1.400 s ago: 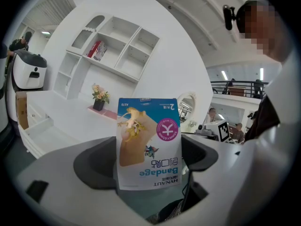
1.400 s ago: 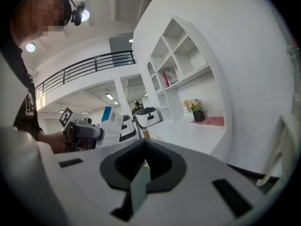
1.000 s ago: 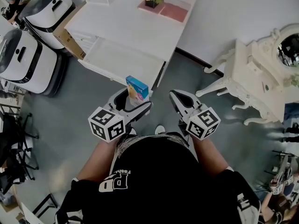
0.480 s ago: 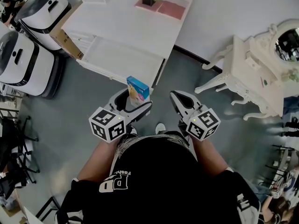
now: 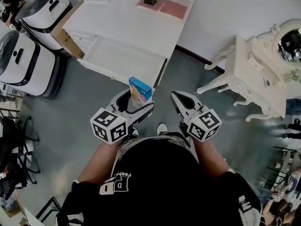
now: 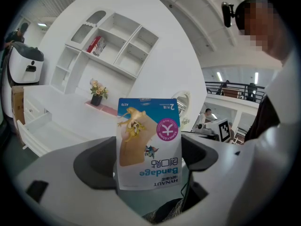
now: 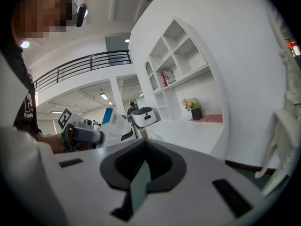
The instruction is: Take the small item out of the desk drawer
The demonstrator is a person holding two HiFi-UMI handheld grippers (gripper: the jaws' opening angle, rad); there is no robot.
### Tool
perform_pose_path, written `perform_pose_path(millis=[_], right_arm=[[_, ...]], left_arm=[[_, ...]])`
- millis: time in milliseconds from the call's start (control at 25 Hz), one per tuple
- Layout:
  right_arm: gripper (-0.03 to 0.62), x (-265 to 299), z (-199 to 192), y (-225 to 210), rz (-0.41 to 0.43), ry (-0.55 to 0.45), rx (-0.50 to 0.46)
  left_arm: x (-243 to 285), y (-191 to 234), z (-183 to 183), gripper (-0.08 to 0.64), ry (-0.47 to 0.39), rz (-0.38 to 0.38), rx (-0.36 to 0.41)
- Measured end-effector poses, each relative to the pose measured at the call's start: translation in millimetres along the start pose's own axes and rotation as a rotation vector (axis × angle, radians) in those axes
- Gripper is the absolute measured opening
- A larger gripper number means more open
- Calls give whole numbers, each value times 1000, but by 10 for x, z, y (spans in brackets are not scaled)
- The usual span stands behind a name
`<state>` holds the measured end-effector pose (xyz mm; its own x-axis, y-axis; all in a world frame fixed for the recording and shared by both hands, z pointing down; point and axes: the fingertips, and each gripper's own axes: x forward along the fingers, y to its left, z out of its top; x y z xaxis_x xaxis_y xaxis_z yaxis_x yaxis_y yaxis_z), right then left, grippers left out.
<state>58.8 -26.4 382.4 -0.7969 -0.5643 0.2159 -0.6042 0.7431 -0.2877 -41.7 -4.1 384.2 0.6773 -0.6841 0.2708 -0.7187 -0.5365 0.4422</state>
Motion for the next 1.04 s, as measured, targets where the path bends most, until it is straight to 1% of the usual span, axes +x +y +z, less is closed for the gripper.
perform_pose_path(millis=[640, 1040], right_arm=[[8, 6, -47, 11, 15, 10, 3], [8, 33, -20, 23, 26, 20, -13]], left_arm=[[-13, -2, -48, 437, 4, 13, -4], [-68, -11, 12, 437, 7, 11, 0]])
